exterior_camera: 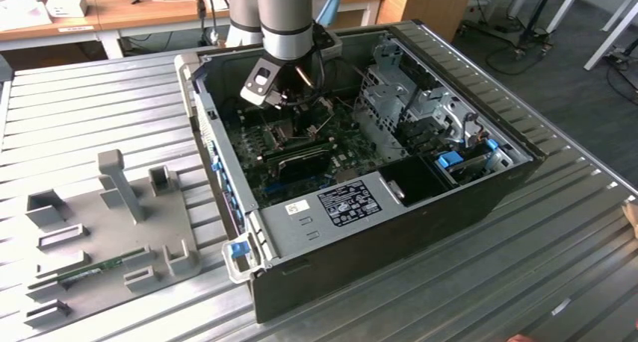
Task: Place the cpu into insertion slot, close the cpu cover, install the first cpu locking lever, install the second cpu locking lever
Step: 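Place the cpu into insertion slot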
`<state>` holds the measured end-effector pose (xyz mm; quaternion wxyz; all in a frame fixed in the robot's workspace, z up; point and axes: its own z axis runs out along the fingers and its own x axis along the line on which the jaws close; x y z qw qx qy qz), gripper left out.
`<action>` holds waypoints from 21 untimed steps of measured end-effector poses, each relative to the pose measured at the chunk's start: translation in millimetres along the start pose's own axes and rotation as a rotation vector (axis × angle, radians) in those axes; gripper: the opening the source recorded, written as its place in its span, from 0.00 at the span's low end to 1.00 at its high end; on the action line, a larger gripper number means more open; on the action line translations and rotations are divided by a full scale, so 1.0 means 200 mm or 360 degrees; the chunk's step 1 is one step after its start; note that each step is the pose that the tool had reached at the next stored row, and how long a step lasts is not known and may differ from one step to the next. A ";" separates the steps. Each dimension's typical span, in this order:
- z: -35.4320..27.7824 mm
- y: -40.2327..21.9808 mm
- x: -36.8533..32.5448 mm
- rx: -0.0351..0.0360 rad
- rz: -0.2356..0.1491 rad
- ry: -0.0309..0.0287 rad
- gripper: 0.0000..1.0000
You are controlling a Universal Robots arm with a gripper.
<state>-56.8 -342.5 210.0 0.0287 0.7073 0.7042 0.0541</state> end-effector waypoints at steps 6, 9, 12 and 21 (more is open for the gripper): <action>0.000 0.000 0.000 0.0000 0.0000 -0.00003 0.66; -0.001 0.000 0.000 0.0000 0.0000 -0.00004 0.53; -0.001 0.000 0.000 0.0000 0.0000 -0.00005 0.42; -0.001 0.000 0.000 0.0000 0.0000 -0.00007 0.12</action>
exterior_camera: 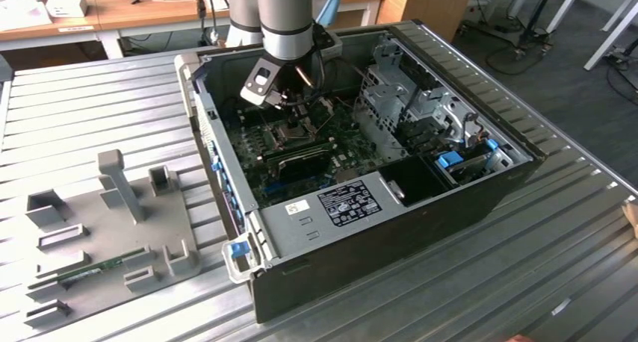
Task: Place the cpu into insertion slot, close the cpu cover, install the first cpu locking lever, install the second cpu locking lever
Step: 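Place the cpu into insertion slot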
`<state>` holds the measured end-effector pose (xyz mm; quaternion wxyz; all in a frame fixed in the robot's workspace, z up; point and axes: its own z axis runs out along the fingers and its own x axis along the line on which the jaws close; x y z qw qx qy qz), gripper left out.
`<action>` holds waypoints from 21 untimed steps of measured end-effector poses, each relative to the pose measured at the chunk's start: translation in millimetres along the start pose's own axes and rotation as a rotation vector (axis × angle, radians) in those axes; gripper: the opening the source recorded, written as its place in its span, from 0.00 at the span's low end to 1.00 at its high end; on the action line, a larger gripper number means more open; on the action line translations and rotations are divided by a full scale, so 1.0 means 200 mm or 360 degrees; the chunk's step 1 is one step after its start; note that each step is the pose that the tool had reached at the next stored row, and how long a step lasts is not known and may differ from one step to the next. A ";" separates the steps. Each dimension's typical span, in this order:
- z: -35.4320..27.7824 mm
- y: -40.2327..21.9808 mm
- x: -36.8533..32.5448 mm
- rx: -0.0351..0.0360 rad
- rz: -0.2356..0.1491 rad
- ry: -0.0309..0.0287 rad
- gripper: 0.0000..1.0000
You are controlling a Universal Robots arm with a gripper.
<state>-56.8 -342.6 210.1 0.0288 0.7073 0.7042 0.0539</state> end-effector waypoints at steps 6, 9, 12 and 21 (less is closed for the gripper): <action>0.002 0.007 0.000 0.0063 0.0003 0.00003 0.10; 0.002 0.010 0.000 0.0102 0.0004 0.00002 0.10; 0.003 0.013 0.000 0.0102 0.0004 0.00005 0.10; 0.030 0.043 -0.001 0.0103 0.0004 0.00005 0.10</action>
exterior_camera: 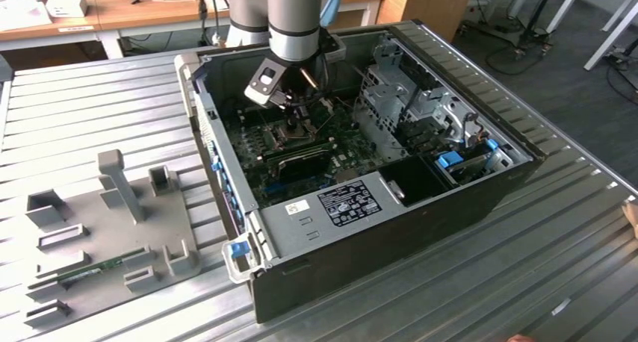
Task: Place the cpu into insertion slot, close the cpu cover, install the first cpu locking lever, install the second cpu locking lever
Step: 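Place the cpu into insertion slot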
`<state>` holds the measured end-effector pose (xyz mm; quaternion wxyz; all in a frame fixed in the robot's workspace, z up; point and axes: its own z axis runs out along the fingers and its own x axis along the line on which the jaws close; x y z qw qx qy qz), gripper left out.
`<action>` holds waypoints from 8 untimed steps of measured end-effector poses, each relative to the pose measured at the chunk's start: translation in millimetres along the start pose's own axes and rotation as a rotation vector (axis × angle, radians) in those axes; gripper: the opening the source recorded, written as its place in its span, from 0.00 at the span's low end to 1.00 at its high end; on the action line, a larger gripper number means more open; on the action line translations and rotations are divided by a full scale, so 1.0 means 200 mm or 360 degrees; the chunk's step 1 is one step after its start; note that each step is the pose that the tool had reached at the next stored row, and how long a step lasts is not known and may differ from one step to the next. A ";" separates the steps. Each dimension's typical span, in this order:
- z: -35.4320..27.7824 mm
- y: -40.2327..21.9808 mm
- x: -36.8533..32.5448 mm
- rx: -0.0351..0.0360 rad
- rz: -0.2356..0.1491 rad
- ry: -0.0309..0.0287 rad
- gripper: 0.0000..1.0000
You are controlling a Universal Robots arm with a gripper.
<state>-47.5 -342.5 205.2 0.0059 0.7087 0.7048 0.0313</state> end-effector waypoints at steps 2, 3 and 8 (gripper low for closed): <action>0.004 0.000 0.000 0.0000 0.0000 -0.00001 0.10; 0.005 0.000 0.000 0.0000 0.0000 -0.00004 0.10; 0.011 0.004 -0.001 0.0000 0.0000 -0.00005 0.10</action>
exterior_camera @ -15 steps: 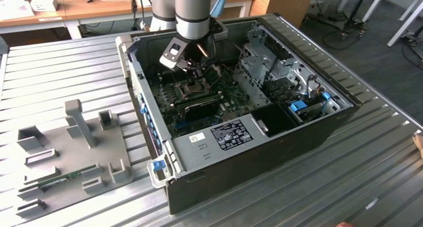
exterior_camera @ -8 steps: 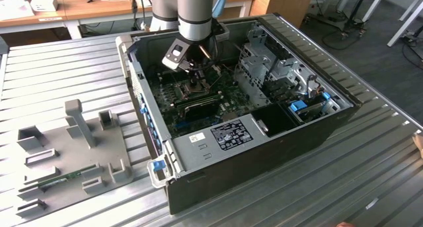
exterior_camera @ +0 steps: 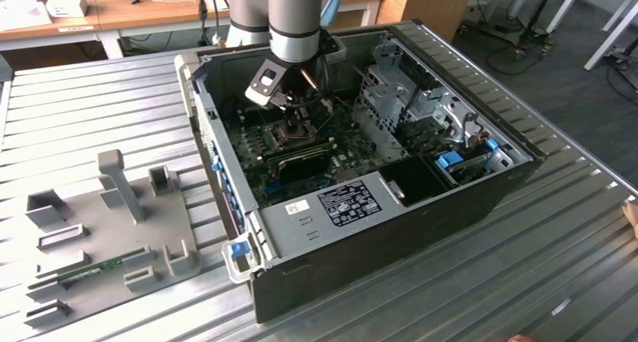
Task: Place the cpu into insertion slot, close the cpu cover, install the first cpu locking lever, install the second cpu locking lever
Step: 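Place the cpu into insertion slot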
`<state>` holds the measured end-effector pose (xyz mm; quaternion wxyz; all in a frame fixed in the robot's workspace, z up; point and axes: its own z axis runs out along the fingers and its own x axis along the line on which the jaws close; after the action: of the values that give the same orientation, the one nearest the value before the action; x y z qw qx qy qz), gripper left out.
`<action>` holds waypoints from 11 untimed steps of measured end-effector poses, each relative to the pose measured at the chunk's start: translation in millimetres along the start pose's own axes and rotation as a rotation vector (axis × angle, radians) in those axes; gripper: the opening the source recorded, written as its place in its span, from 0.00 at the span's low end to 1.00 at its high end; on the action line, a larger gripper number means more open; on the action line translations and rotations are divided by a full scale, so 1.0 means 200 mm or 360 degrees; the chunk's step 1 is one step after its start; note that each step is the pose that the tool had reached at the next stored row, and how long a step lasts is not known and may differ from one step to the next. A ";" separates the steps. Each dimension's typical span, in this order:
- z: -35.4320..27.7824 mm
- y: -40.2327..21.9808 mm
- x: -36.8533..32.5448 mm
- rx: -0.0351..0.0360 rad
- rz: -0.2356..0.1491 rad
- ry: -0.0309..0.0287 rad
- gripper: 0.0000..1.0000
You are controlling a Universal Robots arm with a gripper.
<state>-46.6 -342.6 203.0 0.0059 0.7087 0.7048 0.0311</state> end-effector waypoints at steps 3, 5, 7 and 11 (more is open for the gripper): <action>0.003 0.000 0.000 -0.0001 0.0000 0.00009 0.10; 0.007 0.000 0.000 0.0000 0.0000 0.00007 0.10; 0.010 0.000 0.000 0.0000 0.0000 0.00004 0.10; 0.012 0.000 0.000 0.0000 0.0000 0.00003 0.10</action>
<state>-46.5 -342.5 200.7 0.0059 0.7087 0.7048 0.0312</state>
